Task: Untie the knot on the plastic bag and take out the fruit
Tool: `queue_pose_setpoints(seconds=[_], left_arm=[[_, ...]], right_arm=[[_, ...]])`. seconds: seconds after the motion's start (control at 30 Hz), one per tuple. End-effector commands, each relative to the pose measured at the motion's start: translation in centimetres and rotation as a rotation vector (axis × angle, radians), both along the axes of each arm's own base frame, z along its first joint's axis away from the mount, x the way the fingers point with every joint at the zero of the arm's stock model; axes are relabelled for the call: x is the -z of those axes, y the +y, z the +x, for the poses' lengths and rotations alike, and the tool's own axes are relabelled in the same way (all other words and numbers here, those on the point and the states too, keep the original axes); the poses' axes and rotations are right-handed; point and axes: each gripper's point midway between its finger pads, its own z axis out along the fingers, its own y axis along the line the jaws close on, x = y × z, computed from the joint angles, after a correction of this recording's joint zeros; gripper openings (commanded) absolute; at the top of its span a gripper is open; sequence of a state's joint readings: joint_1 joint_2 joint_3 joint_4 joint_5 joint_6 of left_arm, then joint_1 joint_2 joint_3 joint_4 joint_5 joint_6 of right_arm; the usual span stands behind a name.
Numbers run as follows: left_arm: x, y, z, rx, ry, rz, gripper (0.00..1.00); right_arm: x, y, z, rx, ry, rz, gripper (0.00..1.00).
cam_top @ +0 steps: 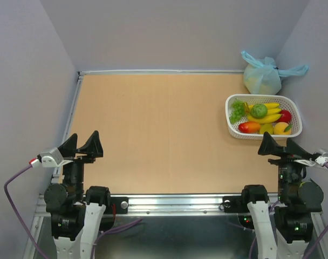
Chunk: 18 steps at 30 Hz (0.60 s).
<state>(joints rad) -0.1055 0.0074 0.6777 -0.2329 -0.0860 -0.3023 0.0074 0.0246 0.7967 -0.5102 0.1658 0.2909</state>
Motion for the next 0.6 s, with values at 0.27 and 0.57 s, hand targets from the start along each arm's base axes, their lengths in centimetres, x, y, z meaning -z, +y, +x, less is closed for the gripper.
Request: queue_pose_setpoints(seconds=[0.27,0.57], left_arm=[[-1.6,0.1,-1.2,0.012,-0.051,-0.077,0.99],[-1.4,-1.1,0.1,0.064,0.105,-0.082,0.99]], right_arm=[[2.1,-1.2,3.8,0.069,0.136,0.058,1.00],[7.1,-4.7,14.7,0.317,0.549,0.119,1.00]])
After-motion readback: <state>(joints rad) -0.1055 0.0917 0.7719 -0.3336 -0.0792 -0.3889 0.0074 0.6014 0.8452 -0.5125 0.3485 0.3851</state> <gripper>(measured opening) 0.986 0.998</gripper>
